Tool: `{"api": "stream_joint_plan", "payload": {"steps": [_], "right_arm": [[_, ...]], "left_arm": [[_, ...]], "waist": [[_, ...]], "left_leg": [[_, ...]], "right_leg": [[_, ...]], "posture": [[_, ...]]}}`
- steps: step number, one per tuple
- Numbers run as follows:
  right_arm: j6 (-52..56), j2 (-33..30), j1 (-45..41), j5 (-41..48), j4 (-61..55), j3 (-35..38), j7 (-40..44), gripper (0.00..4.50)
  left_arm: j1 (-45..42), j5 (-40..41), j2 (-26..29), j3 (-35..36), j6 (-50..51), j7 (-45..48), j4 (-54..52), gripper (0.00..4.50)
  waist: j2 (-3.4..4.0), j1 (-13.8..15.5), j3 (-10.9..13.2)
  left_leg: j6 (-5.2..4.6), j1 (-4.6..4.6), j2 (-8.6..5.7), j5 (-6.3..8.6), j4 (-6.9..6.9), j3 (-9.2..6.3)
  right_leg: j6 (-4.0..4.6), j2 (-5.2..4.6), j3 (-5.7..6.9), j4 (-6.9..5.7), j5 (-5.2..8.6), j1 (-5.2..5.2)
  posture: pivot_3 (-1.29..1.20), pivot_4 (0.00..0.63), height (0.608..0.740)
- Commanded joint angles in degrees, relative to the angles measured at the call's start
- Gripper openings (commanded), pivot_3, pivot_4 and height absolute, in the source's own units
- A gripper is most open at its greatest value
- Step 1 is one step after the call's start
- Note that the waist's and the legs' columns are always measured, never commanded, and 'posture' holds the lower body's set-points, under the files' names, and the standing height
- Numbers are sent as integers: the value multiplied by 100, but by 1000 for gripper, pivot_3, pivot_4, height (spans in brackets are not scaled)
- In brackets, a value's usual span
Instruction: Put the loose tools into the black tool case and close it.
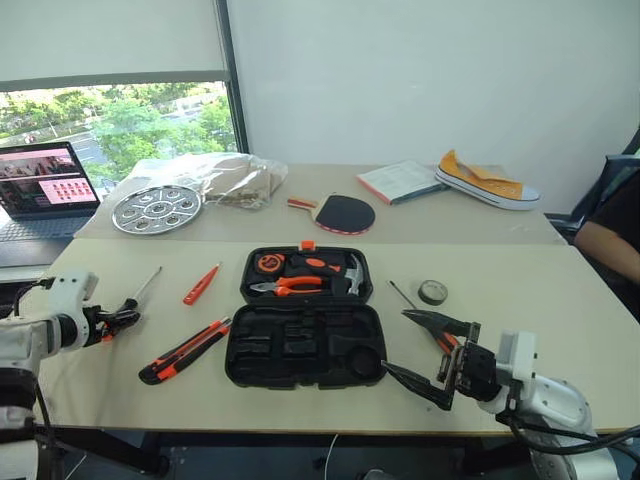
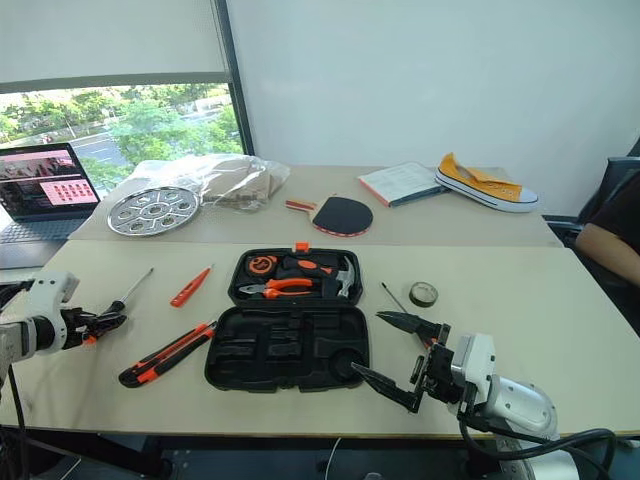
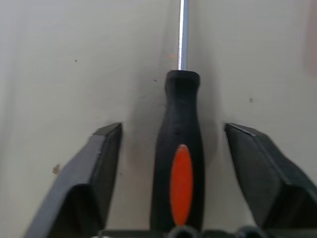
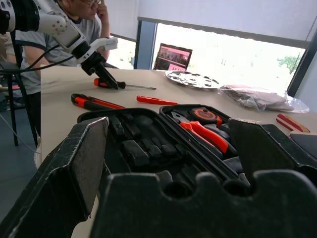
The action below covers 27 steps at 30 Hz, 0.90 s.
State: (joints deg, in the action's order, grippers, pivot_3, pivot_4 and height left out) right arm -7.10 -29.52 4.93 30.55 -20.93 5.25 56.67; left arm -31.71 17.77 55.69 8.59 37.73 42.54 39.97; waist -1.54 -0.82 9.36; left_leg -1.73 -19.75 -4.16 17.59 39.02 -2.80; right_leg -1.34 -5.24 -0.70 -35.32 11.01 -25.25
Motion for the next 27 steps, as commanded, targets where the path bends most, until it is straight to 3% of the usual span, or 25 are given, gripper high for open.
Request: {"api": "stream_joint_plan", "payload": {"steps": [1, 4, 8, 12, 19, 27], "right_arm": [[-46, -22, 111, 6, -309, 148, -155, 4500], [-103, -41, 288, -20, -357, 204, -209, 4500], [-227, -113, 508, -33, -281, 391, -188, 4500], [-450, -328, 830, -100, -21, 650, 130, 4500], [-361, -397, 1038, 36, 109, 901, 149, 4500], [-320, -290, 1164, 41, -124, 972, -87, 4500]], "left_arm": [[-143, -134, -22, 17, -578, 431, 194, 1818], [-257, 174, -85, 388, -1538, 1108, -55, 849], [-317, 595, -151, 348, -2078, 2489, -950, 849], [-616, 523, -530, -776, -2037, 3536, -2480, 849], [-1131, -931, -1017, -2397, -2145, 3469, -2835, 849], [-1407, -1796, -1326, -2957, -2556, 3336, -2268, 849]], "waist": [[1, 14, 0], [-6, 55, 1], [-14, 106, 1], [-12, 157, 0], [-5, 19, 0], [-3, 22, 2]], "left_leg": [[-4, -3, 0, 2, 1, 0], [-10, -19, -1, 6, 8, -2], [-10, -69, 1, 6, 41, -7], [-27, -98, -2, 18, 85, -4], [-69, -60, -1, 41, 97, 19], [-80, -53, 5, 46, 100, 19]], "right_leg": [[0, -3, 1, 2, 0, 0], [-1, -6, 6, 10, 0, -4], [-2, -8, 15, 8, -3, -35], [-16, -12, 16, -1, -11, -42], [-32, 6, -11, 19, -20, 5], [-28, 11, -11, 8, -22, 7]], "posture": [[0, 150, 740], [0, 150, 740], [0, 150, 740], [0, 150, 740], [0, 150, 740], [0, 150, 740]]}}
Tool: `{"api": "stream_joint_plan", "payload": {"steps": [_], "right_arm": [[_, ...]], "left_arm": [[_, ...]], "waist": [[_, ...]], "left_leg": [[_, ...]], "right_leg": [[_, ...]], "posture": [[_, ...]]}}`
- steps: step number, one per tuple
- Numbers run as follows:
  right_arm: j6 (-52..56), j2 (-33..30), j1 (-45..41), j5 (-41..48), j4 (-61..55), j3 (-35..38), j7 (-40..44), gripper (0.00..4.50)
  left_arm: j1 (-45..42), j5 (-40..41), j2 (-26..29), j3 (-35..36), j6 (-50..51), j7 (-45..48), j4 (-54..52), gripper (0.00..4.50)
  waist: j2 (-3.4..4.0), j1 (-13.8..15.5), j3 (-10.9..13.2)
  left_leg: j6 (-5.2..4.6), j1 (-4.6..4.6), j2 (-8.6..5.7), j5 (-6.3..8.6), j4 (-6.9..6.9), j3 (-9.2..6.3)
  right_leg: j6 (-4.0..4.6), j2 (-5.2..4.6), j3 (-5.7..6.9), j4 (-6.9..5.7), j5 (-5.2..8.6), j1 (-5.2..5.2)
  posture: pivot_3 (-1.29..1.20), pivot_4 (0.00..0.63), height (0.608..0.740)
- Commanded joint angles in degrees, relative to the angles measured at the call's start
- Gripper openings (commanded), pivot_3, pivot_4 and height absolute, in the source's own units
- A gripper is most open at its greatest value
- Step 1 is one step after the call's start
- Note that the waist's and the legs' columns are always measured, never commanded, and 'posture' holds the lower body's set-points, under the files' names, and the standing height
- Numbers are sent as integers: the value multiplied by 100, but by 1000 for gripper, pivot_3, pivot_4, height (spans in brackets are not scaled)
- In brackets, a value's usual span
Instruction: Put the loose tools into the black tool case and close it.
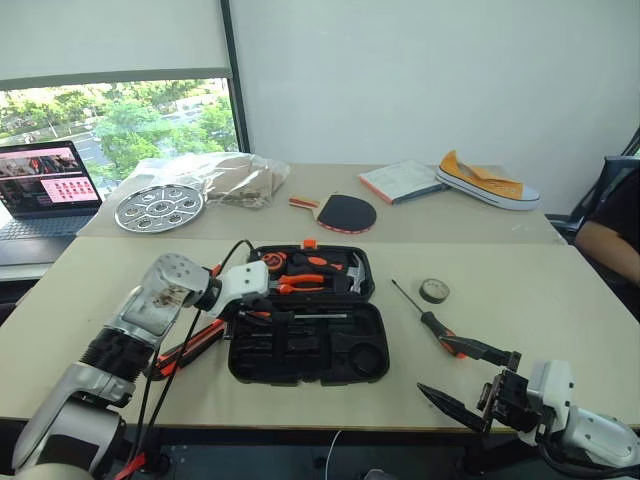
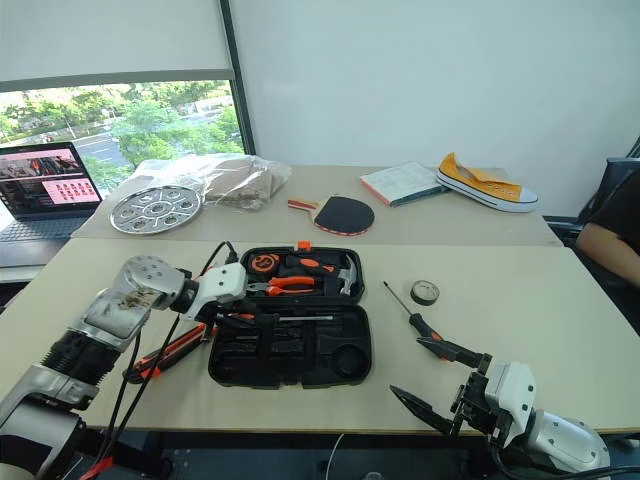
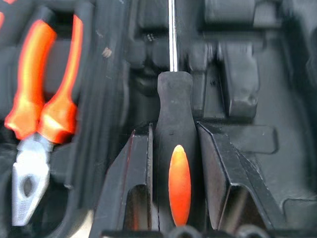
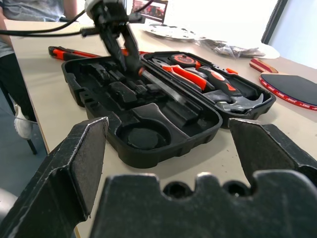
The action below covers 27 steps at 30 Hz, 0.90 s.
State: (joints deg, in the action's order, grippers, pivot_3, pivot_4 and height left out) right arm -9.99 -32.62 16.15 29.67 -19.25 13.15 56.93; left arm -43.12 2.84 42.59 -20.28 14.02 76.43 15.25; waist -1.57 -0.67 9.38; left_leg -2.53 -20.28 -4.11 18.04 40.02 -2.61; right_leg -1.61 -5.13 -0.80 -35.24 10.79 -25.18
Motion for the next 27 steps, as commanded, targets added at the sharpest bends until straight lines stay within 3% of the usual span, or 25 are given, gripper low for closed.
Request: {"api": "stream_joint_plan", "payload": {"steps": [1, 6, 14, 16, 20, 25, 26, 27], "right_arm": [[-29, 21, 60, 131, -312, 182, -130, 4500], [-22, 62, 176, 104, -445, 135, -218, 4500], [51, 74, 188, 80, -560, 13, -320, 4500], [74, 66, 169, 77, -565, -20, -337, 4500], [112, 57, 160, 90, -578, -65, -358, 4500], [151, 56, 231, 127, -602, -77, -332, 4500], [157, 62, 243, 132, -601, -71, -332, 4500], [157, 64, 258, 135, -603, -66, -326, 4500]], "left_arm": [[-297, -361, -50, -85, -243, -71, 288, 849], [-505, -482, -481, -64, -132, -339, 533, 849], [-650, -904, -516, -242, -562, -262, 844, 849], [-625, -820, -519, -207, -672, -124, 814, 1851], [-577, -390, -694, 259, -820, -284, 665, 3013], [-409, 108, -760, 838, -767, -470, 489, 3013], [-333, 77, -735, 844, -749, -502, 487, 2476], [-244, 56, -715, 826, -760, -489, 473, 2401]], "waist": [[0, 18, 0], [2, 76, -1], [2, 122, -1], [2, 121, -1], [2, 137, 0], [2, 134, 1], [4, 132, 0], [7, 123, -2]], "left_leg": [[-1, 0, 0, 0, 3, -2], [-4, 1, -4, 3, 13, -2], [-4, -1, -4, 2, 25, -2], [-3, 2, -4, 2, 26, -2], [-4, 1, -4, 1, 36, -1], [-8, -2, -4, 3, 47, -5], [-7, -2, -4, 3, 47, -5], [-6, 0, -3, 3, 47, -5]], "right_leg": [[0, -1, 2, 0, 0, 3], [-2, -4, 3, 1, -1, 8], [-2, -3, 2, -5, -2, 10], [-1, -3, 2, -9, -4, 12], [-1, -3, 2, -19, -4, 12], [-2, -5, 4, -20, -4, 11], [-2, -4, 3, -20, -4, 11], [-2, -3, 3, -22, -4, 11]], "posture": [[0, 150, 740], [0, 150, 740], [0, 150, 740], [0, 150, 740], [0, 150, 740], [0, 150, 740], [0, 150, 740], [0, 150, 740]]}}
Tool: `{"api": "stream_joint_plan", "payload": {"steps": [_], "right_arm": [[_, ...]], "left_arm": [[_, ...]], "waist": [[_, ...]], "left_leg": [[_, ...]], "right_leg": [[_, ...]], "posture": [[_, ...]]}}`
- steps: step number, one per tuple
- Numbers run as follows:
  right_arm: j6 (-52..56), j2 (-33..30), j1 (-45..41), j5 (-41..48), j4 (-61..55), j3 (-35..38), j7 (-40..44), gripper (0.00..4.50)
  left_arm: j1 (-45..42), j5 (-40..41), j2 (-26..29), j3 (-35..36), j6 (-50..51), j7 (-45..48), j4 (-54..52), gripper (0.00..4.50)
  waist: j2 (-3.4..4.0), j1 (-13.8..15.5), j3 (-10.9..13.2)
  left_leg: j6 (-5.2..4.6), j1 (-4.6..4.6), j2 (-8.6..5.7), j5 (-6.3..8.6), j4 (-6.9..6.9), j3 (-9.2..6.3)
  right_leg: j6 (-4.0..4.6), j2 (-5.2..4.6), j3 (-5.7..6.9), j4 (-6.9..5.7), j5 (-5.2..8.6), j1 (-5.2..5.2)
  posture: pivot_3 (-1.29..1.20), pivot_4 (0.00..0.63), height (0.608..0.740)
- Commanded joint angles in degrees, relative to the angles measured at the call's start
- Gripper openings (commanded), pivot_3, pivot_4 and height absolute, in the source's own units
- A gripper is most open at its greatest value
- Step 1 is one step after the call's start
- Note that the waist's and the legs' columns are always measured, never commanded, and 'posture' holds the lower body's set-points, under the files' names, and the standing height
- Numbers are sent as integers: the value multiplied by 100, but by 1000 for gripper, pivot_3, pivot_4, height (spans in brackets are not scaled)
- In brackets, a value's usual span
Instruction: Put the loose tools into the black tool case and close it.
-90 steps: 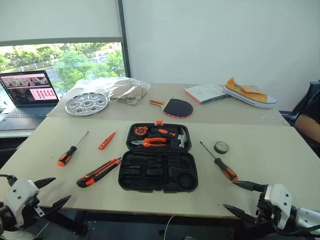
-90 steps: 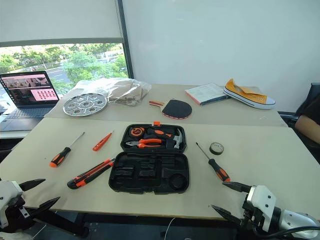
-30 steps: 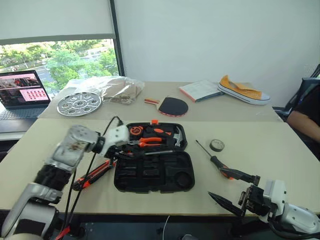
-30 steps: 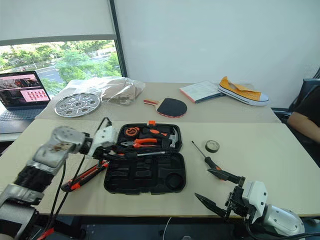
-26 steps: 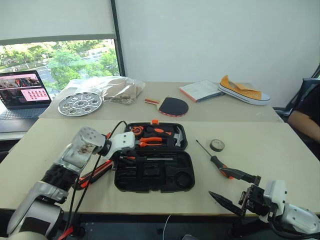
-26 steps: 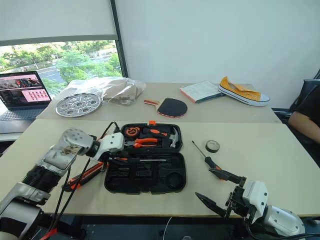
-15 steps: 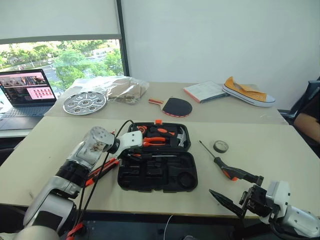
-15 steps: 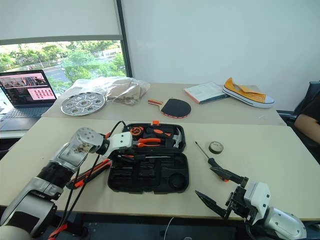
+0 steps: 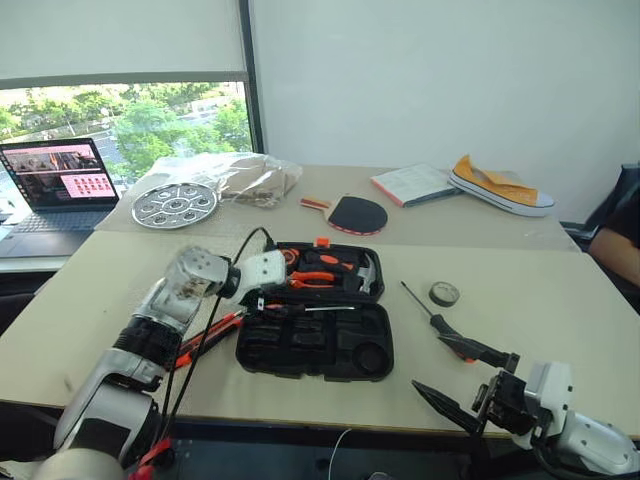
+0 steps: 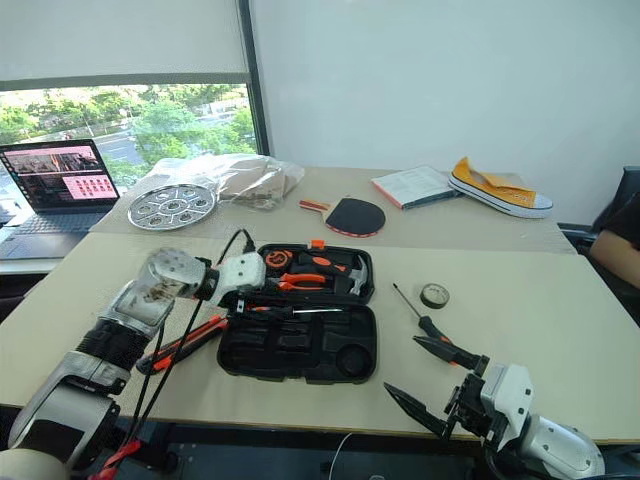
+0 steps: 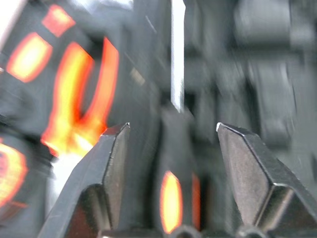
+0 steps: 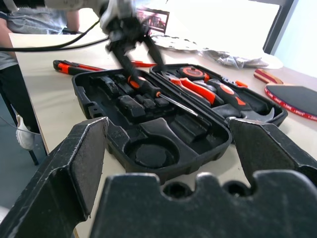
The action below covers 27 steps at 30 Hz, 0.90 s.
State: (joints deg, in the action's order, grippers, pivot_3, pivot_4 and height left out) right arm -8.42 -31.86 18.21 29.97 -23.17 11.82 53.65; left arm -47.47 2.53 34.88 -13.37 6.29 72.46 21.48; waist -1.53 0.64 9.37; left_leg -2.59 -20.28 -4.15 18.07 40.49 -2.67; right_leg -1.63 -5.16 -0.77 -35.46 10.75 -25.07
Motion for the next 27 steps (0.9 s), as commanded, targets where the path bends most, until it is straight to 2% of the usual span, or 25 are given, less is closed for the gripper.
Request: {"api": "stream_joint_plan", "payload": {"steps": [1, 4, 6, 7, 15, 21, 24, 26, 27], "right_arm": [[1, -10, 60, 107, -212, 68, 4, 4500], [-2, -7, 79, 106, -218, 68, 2, 4500], [1, -13, 78, 113, -218, 79, 1, 4500], [6, -19, 75, 119, -218, 88, 1, 4500], [81, -34, -27, 99, -224, 82, -77, 4500], [162, 6, -11, 89, -253, 81, -191, 4500], [285, 6, 196, 221, -396, 259, -325, 4500], [453, -24, 440, 419, -539, 489, -428, 4500], [537, -42, 547, 507, -596, 572, -455, 4500]], "left_arm": [[260, 80, 51, 129, 46, -89, -161, 1870], [389, 44, -47, 108, 153, -169, -106, 962], [438, 9, -95, 81, 181, -185, -85, 130], [456, 9, -114, 69, 221, -170, -94, 51], [525, -297, -298, -275, 174, -195, 208, 51], [460, -655, -480, -529, 711, -492, 603, 51], [547, -343, -559, -287, 758, -501, 481, 51], [715, 76, -526, 136, 440, -419, 260, 51], [780, 225, -518, 308, 272, -406, 210, 51]], "waist": [[6, -15, -4], [7, -17, -3], [7, -11, -3], [6, 1, -3], [13, 8, -7], [23, 34, -13], [28, 51, -16], [31, 38, -18], [31, 32, -18]], "left_leg": [[1, 1, 0, -1, 0, 0], [0, 0, 0, 0, 0, 3], [-2, -2, 0, 1, 0, 3], [-2, -2, 0, 1, 0, 3], [-3, 3, -1, 2, 0, 2], [-6, 23, -2, 3, 6, -3], [-10, 72, 0, 6, 7, -8], [-12, 93, 1, 6, 6, -8], [-12, 93, 1, 6, 7, -6]], "right_leg": [[0, 1, -1, 0, 0, 0], [0, 1, -2, -1, 0, -1], [0, 1, -2, 2, 0, -1], [0, 1, -2, 2, 0, 0], [0, 0, 0, 0, 0, 5], [-3, -3, 5, 5, 0, 41], [-7, -3, 11, 16, 1, 97], [-61, -5, 6, 23, 33, 117], [-62, -4, 1, 21, 32, 113]], "posture": [[0, 150, 740], [0, 150, 740], [0, 150, 740], [0, 150, 740], [0, 150, 740], [0, 150, 740], [0, 150, 740], [0, 150, 740], [0, 150, 740]]}}
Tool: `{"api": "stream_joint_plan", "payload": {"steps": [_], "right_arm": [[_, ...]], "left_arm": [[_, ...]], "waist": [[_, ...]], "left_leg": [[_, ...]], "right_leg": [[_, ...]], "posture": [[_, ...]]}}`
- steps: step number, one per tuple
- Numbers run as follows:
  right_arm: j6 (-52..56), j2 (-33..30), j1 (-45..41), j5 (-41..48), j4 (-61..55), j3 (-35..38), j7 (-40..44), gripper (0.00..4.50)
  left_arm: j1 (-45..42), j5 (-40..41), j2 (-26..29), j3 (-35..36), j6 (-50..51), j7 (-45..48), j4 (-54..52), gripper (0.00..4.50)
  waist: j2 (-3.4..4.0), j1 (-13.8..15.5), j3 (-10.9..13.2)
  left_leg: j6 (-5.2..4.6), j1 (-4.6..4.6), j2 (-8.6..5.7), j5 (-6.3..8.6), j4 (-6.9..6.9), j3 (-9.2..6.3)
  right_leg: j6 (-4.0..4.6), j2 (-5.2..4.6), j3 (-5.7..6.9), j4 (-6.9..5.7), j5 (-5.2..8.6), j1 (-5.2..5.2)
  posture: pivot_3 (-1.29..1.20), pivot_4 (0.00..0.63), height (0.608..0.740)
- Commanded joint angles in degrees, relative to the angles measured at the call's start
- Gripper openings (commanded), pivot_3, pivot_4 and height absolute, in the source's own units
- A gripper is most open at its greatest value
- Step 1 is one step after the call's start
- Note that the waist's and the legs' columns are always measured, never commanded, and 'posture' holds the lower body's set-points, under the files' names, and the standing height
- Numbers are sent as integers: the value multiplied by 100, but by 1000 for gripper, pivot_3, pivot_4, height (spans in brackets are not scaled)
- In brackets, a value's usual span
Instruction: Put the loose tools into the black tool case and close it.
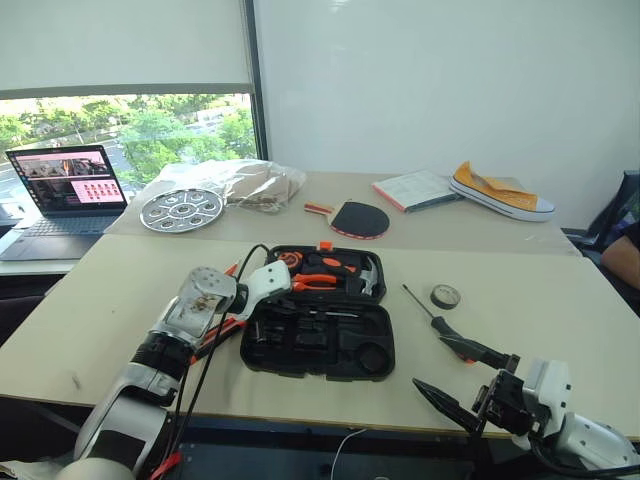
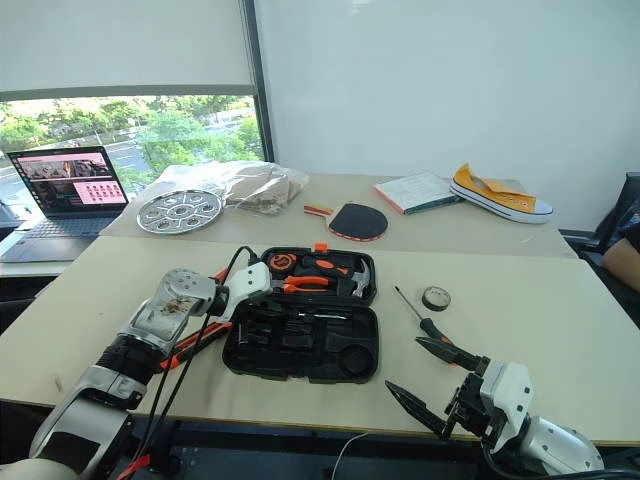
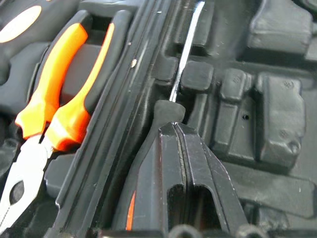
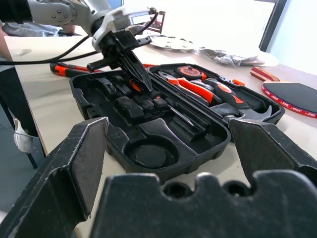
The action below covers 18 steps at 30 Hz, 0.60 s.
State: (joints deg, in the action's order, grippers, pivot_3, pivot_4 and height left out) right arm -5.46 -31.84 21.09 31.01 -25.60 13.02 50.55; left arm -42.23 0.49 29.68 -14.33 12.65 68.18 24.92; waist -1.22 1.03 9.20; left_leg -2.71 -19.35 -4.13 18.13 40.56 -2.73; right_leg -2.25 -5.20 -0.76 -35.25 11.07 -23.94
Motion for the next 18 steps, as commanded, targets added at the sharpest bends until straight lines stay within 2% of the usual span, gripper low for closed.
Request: {"api": "stream_joint_plan", "payload": {"steps": [1, 3, 4, 8, 10, 13, 18], "right_arm": [[251, -45, 484, 438, -385, 624, -146, 4500], [153, 47, 900, 380, -341, 967, -189, 4500], [73, 117, 1091, 332, -283, 1128, -209, 4500], [-171, 427, 1673, 52, 90, 1635, -349, 4500], [-100, 483, 1759, -217, 231, 1732, -602, 4500], [452, 290, 1451, -180, 96, 1726, -975, 4500], [2214, -692, 118, 34, -61, 1338, -1482, 4500]], "left_arm": [[406, 724, 106, 701, -546, 179, -274, 293], [759, 1206, 376, 1225, -926, 499, -501, 756], [950, 1392, 529, 1449, -1104, 647, -579, 1214], [1818, 1951, 1177, 2211, -1768, 1332, -455, 2620], [2228, 2059, 1521, 2506, -1862, 1539, -235, 3356], [2729, 2336, 1724, 2898, -1726, 1499, -409, 4384], [3388, 2735, 1804, 3117, -1258, 1522, -1064, 4484]], "waist": [[1, -19, 0], [1, -37, 1], [-3, -54, 3], [1, -103, 1], [9, -113, -3], [11, -114, -1], [10, -110, 3]], "left_leg": [[0, -2, 0, 0, 0, -1], [1, -13, 3, 0, -2, -1], [1, -26, 7, 0, -5, -4], [15, -60, 10, -6, -34, 2], [13, -62, 7, -4, -48, 5], [11, -60, 7, -3, -56, 12], [4, -59, 9, -9, -32, 17]], "right_leg": [[1, -1, -2, -1, -1, -3], [14, -3, -8, -9, -9, -25], [49, -3, -5, -15, -29, -43], [62, -1, -10, -10, -35, -98], [62, -8, -10, 0, -35, -100], [62, -8, -9, 10, -35, -100], [51, -17, -8, 22, -44, -77]], "posture": [[0, 150, 740], [0, 150, 740], [0, 150, 740], [0, 150, 740], [0, 150, 740], [0, 150, 740], [0, 150, 740]]}}
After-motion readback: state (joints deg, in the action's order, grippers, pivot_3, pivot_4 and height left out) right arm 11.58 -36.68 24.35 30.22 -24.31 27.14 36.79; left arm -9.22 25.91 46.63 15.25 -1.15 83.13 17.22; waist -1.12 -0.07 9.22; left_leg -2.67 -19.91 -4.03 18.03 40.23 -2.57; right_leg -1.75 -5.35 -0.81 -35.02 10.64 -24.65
